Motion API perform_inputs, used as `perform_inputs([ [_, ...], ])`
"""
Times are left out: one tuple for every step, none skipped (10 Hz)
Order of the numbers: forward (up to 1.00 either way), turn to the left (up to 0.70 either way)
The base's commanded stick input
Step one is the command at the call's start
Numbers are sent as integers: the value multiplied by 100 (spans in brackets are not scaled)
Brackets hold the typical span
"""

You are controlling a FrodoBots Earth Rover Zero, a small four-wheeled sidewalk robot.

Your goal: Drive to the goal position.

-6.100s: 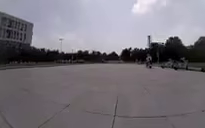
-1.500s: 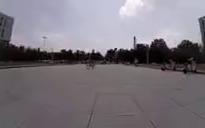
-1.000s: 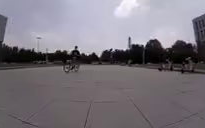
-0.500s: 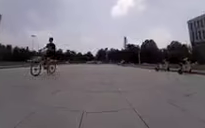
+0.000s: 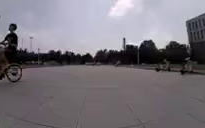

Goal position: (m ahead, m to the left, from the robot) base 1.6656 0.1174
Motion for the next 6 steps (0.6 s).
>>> perform_inputs([
  [70,-14],
  [70,-14],
  [70,-14],
  [70,-14],
  [70,-14],
  [70,-14],
])
